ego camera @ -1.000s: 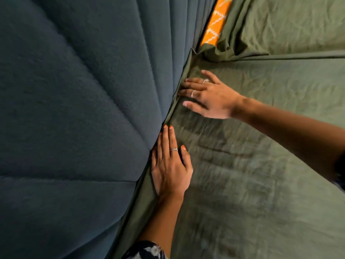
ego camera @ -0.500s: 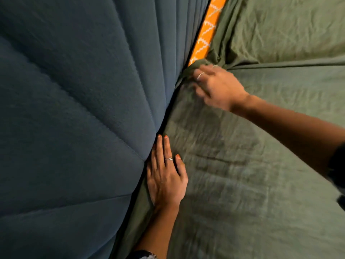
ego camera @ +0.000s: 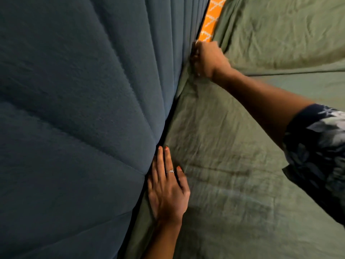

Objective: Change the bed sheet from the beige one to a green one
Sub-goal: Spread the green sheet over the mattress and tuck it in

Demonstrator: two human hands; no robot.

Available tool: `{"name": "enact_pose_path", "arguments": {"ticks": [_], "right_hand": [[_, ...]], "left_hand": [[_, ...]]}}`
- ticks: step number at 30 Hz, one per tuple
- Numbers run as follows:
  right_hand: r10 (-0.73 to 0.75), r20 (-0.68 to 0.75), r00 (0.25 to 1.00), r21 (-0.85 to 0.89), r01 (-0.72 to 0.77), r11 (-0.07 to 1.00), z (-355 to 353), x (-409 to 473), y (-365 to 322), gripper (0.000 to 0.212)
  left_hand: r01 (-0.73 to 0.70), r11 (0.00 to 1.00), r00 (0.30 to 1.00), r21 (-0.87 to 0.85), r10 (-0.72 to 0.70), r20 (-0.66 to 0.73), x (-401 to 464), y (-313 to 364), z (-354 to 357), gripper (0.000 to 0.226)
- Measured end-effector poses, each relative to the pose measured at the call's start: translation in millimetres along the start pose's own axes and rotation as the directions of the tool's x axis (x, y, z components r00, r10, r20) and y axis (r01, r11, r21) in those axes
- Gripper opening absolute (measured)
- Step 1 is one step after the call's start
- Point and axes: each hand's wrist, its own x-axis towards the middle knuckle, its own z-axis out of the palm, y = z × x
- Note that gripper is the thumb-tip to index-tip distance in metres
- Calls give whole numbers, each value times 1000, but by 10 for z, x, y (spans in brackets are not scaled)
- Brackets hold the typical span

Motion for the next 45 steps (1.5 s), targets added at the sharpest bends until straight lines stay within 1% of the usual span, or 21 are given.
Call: {"name": "enact_pose_path", "arguments": {"ticks": [2,5,7,10,12,15,17,21,23,24,25,27,28,29,31,33,34,37,41,43,45], "right_hand": [[49,-115,992,232,-21,972,47,69,-52,25],[44,66,997,323,-63,944,227,-45,-15,35],[9,177,984,239,-52,970,329,-203,54,54],[-83,146,986,168,58,984,393,-321,145,56],[-168,193,967,-54,182,982,454,-283,224,53],[-191,238,952,-355,268,896,465,-155,247,59],[-148,274,950,-444,261,857,430,-69,154,63],[69,438,896,-554,208,806,447,40,-23,56],[54,397,916,-480,157,863,481,69,13,54],[17,355,935,-359,119,926,467,66,67,50],[-7,294,956,-144,52,988,420,50,139,43],[-7,162,987,262,-37,964,293,-35,271,33],[-45,120,992,306,6,952,251,-111,290,37],[-131,92,987,237,106,966,245,-194,287,46],[-342,160,926,-62,355,933,360,-351,227,66],[-367,328,871,-332,470,818,511,-412,151,72],[-330,355,875,-368,455,811,542,-395,120,67],[-370,327,869,-314,470,825,398,-450,71,52],[-509,53,859,-248,506,826,210,-1510,163,45],[-460,54,886,-196,462,865,180,-2434,195,51],[-369,126,921,-145,385,911,181,-3280,174,63]], "left_hand": [[-6,1000,1000,1,6,-7,-12,-3,14,53],[-2,1000,1000,-7,2,-3,-13,1,6,53],[-5,1000,1000,-7,5,-2,-13,-8,7,54],[-6,1000,1000,-10,6,8,-15,-9,1,54],[-3,1000,1000,-11,3,13,-11,-12,3,55],[-5,1000,1000,-6,5,16,-7,-12,12,55],[-6,1000,1000,-5,6,15,-7,-11,11,54],[-15,1000,1000,-9,15,1,8,-10,11,54],[-20,1000,1000,-2,20,-11,0,-11,7,54],[-18,1000,1000,2,18,-14,0,-8,5,54],[-16,1000,1000,7,16,-13,-1,-7,6,54],[-16,1000,1000,11,16,-8,-1,-3,8,54],[-20,1000,1000,11,20,-7,1,-4,11,54],[-22,1000,1000,14,22,-9,2,-5,12,53],[-24,1000,1000,18,24,-10,9,-10,14,53],[-27,1000,1000,15,27,-7,6,-14,14,53],[-27,1000,1000,11,27,-6,5,-19,12,53],[-28,1000,1000,9,28,-13,25,-16,11,52],[-26,999,1000,34,27,-15,47,-19,16,52],[-23,999,1000,31,24,-13,43,-7,18,53],[-18,1000,1000,22,18,-12,45,-11,28,53]]}}
